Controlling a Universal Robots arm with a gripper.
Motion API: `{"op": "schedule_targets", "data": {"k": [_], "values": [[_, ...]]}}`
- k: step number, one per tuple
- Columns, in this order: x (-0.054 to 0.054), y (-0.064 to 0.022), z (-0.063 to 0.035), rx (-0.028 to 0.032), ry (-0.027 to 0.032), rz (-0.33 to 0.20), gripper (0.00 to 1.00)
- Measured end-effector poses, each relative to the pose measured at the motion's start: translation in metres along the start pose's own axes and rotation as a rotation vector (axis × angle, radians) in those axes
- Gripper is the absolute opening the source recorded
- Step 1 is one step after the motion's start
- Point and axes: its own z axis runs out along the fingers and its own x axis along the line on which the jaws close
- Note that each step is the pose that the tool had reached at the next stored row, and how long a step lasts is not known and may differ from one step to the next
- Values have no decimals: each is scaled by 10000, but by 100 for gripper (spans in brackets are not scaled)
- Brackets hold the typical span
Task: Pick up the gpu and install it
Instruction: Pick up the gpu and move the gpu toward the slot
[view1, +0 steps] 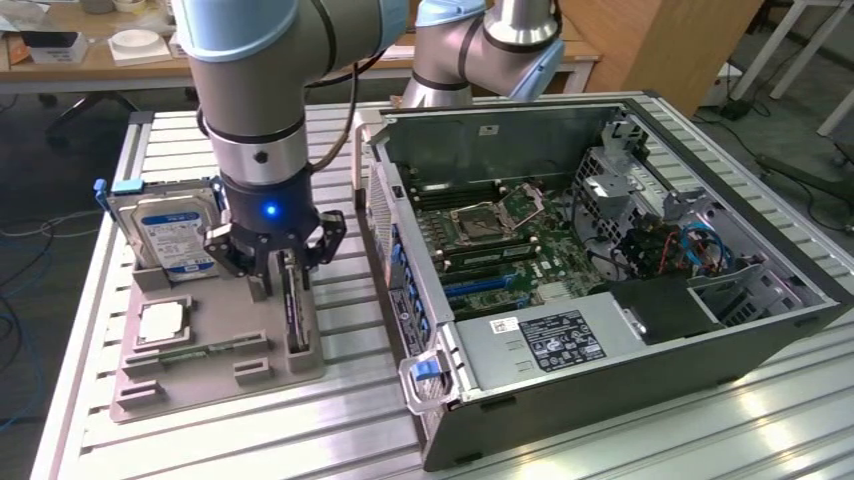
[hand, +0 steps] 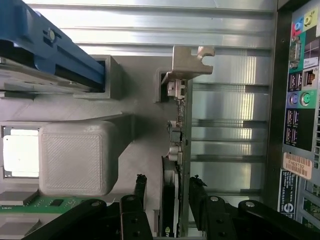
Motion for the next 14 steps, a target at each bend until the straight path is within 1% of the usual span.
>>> {"op": "schedule_targets", "data": {"k": [7, 10, 14], "values": [[0, -40, 19, -2, -1, 2, 47], [0, -46, 42, -3, -2, 3, 47], [0, -47, 48, 0, -4, 1, 47]]}}
